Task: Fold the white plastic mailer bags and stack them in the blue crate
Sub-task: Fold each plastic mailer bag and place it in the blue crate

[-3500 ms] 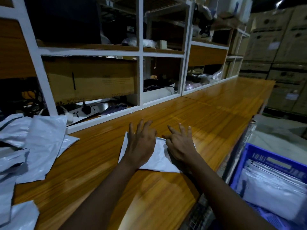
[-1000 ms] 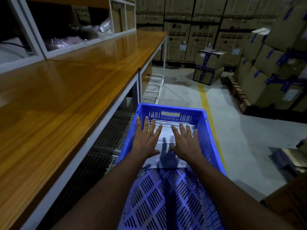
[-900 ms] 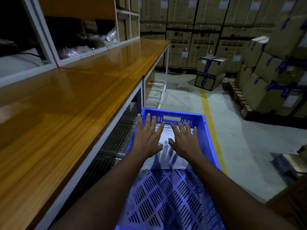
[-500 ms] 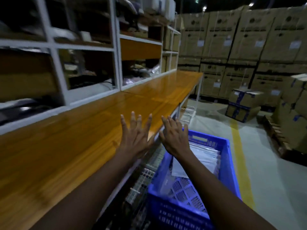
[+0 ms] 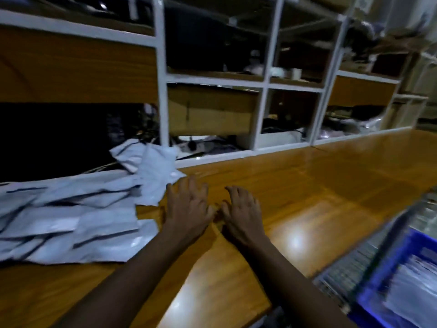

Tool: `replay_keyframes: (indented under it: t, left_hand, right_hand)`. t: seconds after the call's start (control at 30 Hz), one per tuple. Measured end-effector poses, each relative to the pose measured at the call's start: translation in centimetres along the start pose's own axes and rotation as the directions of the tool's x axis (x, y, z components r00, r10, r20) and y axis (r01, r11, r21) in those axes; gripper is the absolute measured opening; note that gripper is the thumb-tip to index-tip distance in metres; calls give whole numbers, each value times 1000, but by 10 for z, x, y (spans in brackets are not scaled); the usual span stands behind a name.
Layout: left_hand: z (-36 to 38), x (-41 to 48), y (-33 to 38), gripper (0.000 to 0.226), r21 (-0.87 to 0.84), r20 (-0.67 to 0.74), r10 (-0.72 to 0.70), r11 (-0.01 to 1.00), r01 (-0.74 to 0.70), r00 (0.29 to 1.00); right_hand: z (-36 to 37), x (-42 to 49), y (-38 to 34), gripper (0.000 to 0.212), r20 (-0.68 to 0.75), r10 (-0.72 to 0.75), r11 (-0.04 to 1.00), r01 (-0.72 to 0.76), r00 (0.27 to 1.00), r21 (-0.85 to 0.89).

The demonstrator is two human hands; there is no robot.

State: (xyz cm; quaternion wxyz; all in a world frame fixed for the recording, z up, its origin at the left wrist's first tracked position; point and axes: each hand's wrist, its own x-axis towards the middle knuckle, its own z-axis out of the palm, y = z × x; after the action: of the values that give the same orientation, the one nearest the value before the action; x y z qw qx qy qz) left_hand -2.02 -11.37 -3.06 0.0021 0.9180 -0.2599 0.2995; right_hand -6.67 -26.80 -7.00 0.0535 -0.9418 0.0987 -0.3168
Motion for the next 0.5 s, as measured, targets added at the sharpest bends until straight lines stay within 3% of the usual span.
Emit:
replay_keyframes:
  t: [0.23, 0.37, 0.5]
  left_hand:
    - [33, 10, -57, 46, 25, 149, -111, 994, 108, 983]
    - [51, 30, -64, 19, 117, 231, -88, 991, 63, 969]
    - [74, 43, -60, 42, 130, 339, -221, 974, 187, 914]
  right_hand:
    - [50, 44, -38, 48, 16, -107, 990, 105, 994, 98]
    - [63, 63, -33, 46, 29, -86, 986, 81, 996, 147]
    - [79, 81, -13, 50, 98, -63, 996, 57, 993, 68]
